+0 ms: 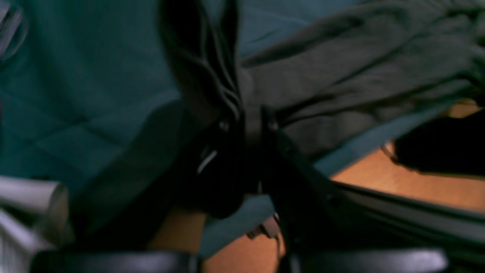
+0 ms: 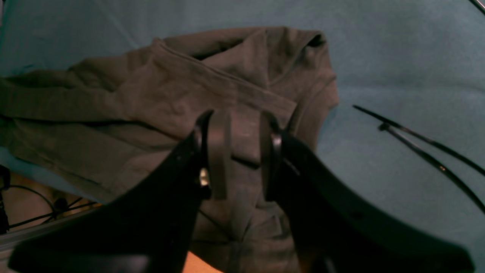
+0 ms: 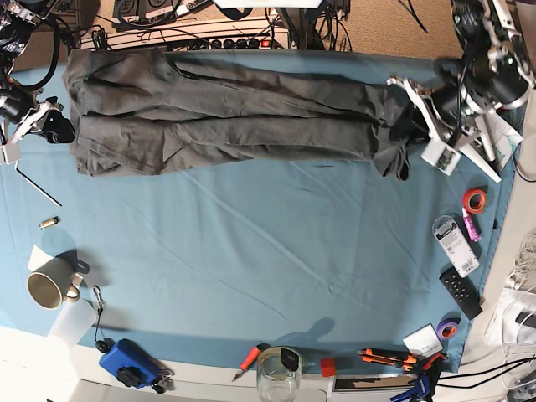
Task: Fold the T-shirt properly
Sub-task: 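Carry the strip's end with the left gripper toward the right gripper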
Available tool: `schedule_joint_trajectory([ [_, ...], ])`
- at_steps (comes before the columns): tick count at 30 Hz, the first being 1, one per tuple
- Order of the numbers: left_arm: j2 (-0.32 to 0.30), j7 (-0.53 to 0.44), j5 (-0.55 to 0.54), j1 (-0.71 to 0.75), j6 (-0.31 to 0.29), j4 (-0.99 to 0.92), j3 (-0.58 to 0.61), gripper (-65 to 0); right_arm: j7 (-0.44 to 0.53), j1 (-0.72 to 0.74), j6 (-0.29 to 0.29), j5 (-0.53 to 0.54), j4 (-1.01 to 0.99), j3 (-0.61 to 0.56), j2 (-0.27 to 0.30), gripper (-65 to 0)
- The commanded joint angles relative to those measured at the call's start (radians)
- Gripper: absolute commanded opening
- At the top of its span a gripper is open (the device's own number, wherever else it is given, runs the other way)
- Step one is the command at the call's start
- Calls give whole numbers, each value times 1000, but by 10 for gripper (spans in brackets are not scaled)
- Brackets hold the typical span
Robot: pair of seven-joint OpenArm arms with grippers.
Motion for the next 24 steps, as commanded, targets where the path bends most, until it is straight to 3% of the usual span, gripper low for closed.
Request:
schedule_joint_trajectory([
  [1, 6, -24, -60, 8, -19, 39, -1, -650, 17, 6, 3, 13, 15, 11, 28, -509],
  [7, 50, -24, -160, 26, -59, 86, 37, -650, 17, 6, 6, -13, 15, 11, 27, -509],
  [12, 50, -32, -167, 24, -100, 86, 233, -650, 17, 6, 5, -13, 15, 11, 27, -509],
  [17, 50, -163, 71, 16, -97, 86, 451, -650, 17, 6, 5, -14, 14, 11, 27, -509],
  [21, 50, -261, 306, -21, 13, 86, 580, -650, 17, 6, 5, -21, 14, 11, 27, -509],
  [24, 51, -290, 410, -60, 67, 86, 655, -650, 17, 6, 5, -21, 14, 11, 27, -509],
])
